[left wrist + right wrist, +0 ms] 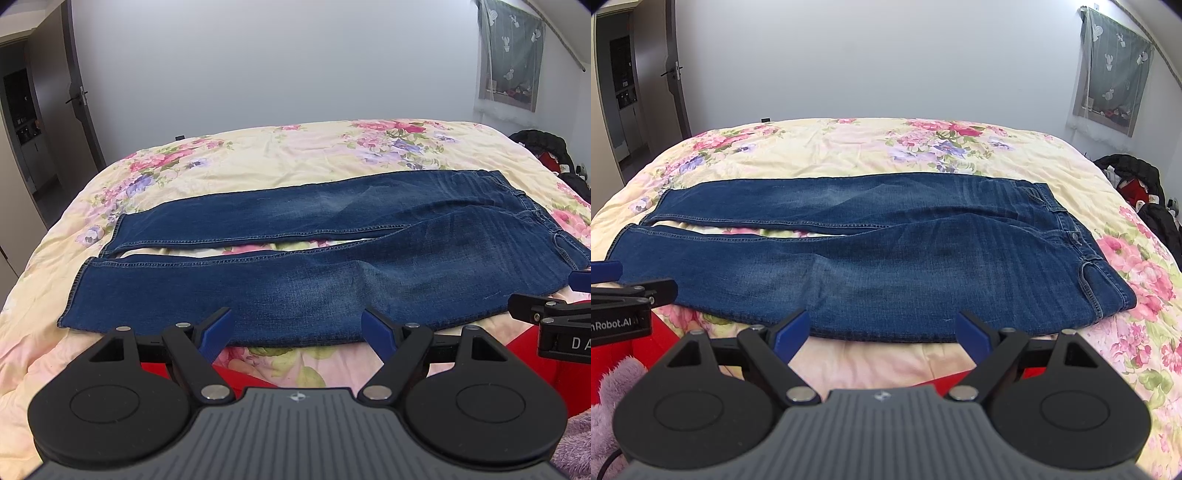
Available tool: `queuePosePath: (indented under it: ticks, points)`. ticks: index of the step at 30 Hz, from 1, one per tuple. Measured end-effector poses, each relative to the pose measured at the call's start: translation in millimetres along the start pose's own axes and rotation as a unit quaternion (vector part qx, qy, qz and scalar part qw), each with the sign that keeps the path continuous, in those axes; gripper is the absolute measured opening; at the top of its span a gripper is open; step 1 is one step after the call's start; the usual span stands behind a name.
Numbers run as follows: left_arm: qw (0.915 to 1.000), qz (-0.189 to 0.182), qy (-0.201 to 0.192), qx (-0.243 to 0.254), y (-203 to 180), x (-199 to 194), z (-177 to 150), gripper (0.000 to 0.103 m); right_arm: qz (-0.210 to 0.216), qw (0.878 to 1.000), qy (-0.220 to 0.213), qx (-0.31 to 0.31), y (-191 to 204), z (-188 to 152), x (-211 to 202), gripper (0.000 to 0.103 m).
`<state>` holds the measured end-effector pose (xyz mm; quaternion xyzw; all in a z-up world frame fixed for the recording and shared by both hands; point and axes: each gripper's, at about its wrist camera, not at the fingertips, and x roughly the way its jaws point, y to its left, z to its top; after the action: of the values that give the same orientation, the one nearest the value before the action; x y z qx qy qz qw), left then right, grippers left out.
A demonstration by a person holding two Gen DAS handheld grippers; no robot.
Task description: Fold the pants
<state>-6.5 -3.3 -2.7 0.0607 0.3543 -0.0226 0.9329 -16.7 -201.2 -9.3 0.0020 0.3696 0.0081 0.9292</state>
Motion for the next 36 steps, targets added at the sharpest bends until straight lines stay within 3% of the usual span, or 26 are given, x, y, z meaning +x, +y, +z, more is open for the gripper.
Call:
queuePosePath:
  ticks: [36]
  points:
    - [1.0000,-0.003,0.000,0.000,-1.6,-2.8,0.5,0.092,0.002,1.000,0.002,0.002,1.8,-1.1,-2.6,0.082]
